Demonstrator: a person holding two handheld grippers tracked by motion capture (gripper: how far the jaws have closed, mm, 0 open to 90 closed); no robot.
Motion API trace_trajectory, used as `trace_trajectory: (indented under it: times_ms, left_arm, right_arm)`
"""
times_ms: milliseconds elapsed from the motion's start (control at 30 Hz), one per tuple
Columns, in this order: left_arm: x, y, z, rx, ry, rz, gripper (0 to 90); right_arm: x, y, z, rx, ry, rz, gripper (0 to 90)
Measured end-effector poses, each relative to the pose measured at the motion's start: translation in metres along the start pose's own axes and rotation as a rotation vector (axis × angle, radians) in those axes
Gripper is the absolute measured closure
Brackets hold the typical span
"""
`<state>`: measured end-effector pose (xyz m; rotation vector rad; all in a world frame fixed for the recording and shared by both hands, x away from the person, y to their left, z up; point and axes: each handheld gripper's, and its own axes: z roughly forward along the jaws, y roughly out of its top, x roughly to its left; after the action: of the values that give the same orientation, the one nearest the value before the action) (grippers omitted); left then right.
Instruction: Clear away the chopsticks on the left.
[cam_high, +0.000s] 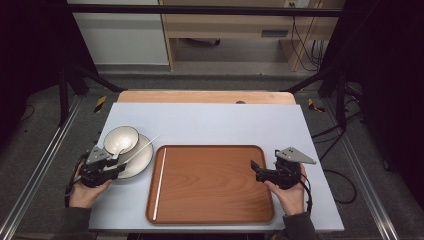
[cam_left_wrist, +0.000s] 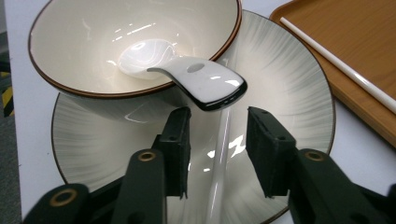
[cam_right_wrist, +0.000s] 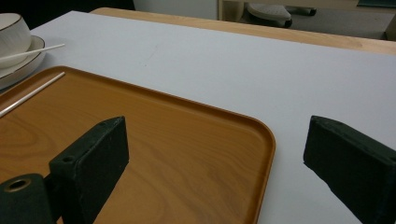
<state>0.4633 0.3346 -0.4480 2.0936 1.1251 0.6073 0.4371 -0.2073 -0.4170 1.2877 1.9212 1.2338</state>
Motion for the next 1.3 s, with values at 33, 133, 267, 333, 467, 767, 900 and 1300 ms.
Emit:
trace_trajectory:
  times_ms: [33,133,267,333,467,767,900,1300]
  left_arm:
    - [0.0,0.0,0.001,0.002,0.004,-0.001,62.3]
    - [-0.001,-0.001,0.001,0.006,0.002,0.008,64.9]
    - [0.0,-0.002,0.004,0.026,-0.002,0.017,67.3]
    - [-0.001,-0.003,0.006,0.036,-0.004,0.025,68.7]
    - [0.0,-0.004,0.007,0.039,-0.015,0.013,74.0]
    - [-0.003,-0.005,0.008,0.046,-0.037,0.006,82.1]
    - [-0.005,-0.005,0.008,0.05,-0.044,0.005,83.3]
    - [-0.014,-0.004,0.004,0.035,-0.047,-0.022,83.9]
  right_arm:
    - [0.0,0.0,0.0,0.0,0.0,0.0,6.9]
    - [0.0,0.0,0.0,-0.003,0.002,-0.003,6.9]
    - [0.001,0.0,0.0,0.0,0.002,0.001,6.9]
    - [0.0,0.0,0.0,-0.003,0.002,-0.005,7.0]
    - [0.0,0.0,0.0,-0.001,0.0,-0.002,7.1]
    - [0.0,-0.001,0.001,0.005,0.0,-0.005,7.1]
    - [0.0,-0.001,0.001,0.005,0.001,-0.004,7.1]
    - [0.0,-0.001,0.0,0.003,0.003,-0.003,7.0]
